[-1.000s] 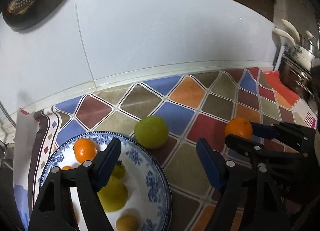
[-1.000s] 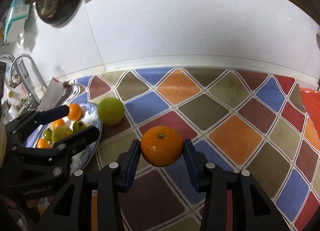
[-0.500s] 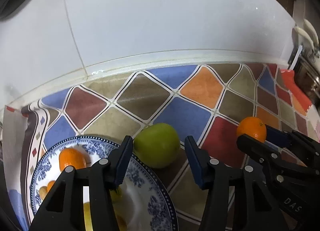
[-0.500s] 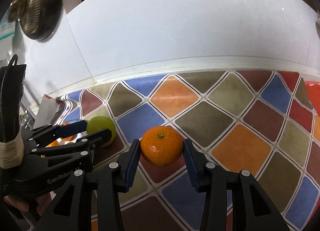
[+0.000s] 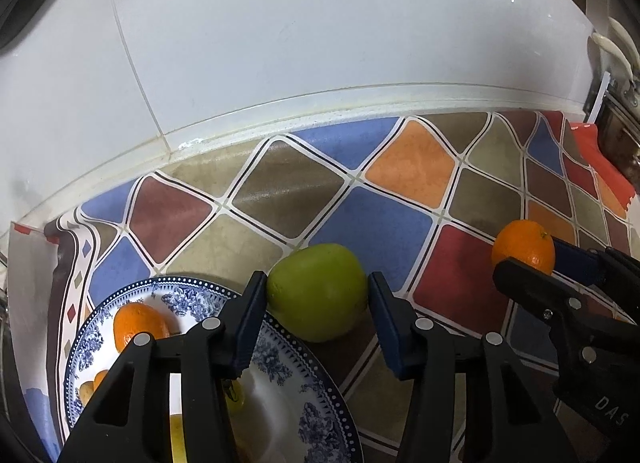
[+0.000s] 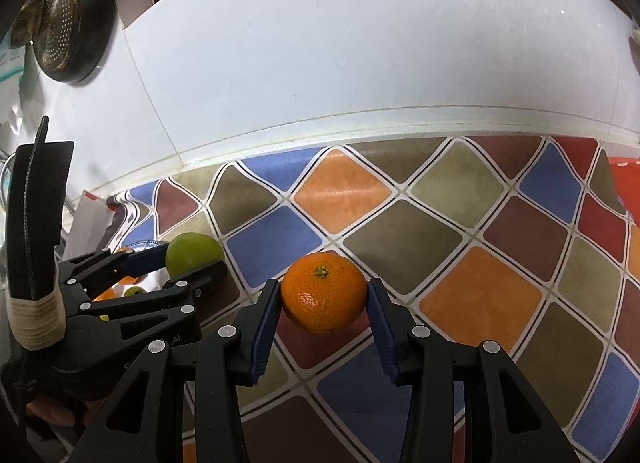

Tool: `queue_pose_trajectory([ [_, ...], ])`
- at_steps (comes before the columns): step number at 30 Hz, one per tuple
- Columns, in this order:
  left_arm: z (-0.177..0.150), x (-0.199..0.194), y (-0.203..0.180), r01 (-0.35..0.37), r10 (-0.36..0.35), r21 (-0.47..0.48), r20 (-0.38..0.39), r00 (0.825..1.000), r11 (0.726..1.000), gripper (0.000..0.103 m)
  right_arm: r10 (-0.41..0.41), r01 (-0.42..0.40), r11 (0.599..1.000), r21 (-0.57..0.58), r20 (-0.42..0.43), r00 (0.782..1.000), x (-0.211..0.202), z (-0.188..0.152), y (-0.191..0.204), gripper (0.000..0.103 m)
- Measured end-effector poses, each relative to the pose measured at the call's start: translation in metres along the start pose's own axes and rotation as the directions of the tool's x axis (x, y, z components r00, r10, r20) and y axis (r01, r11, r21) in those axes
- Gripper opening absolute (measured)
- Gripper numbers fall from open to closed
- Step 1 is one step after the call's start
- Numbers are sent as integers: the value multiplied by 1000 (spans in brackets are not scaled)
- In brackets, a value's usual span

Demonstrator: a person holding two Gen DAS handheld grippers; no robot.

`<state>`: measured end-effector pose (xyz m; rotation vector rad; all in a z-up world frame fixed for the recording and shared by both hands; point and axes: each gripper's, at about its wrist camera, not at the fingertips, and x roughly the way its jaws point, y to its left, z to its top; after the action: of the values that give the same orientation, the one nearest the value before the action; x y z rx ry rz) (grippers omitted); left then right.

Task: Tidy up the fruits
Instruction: 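Grasp the pale green fruit with the left tool while the right tool grasps a mandarin, then carry the green fruit with the left tool while the right tool carries the mandarin to the plate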

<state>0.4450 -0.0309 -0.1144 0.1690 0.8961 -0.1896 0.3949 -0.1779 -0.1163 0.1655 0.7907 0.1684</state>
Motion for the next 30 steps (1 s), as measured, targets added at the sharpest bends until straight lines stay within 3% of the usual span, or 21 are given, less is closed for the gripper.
queue_pose_trajectory([
  [12, -5, -43, 5, 33, -30, -40, 79, 996, 999, 50, 6, -5, 1000, -26, 18, 1000, -17, 4, 7, 44],
  [20, -23, -92, 10, 63, -52, -71, 137, 989, 996, 50, 12, -8, 997, -80, 53, 998, -54, 1, 26, 44],
  [30, -59, -158, 29, 39, -16, -112, 205, 979, 993, 50, 42, -26, 988, -155, 101, 994, -105, -10, 64, 44],
])
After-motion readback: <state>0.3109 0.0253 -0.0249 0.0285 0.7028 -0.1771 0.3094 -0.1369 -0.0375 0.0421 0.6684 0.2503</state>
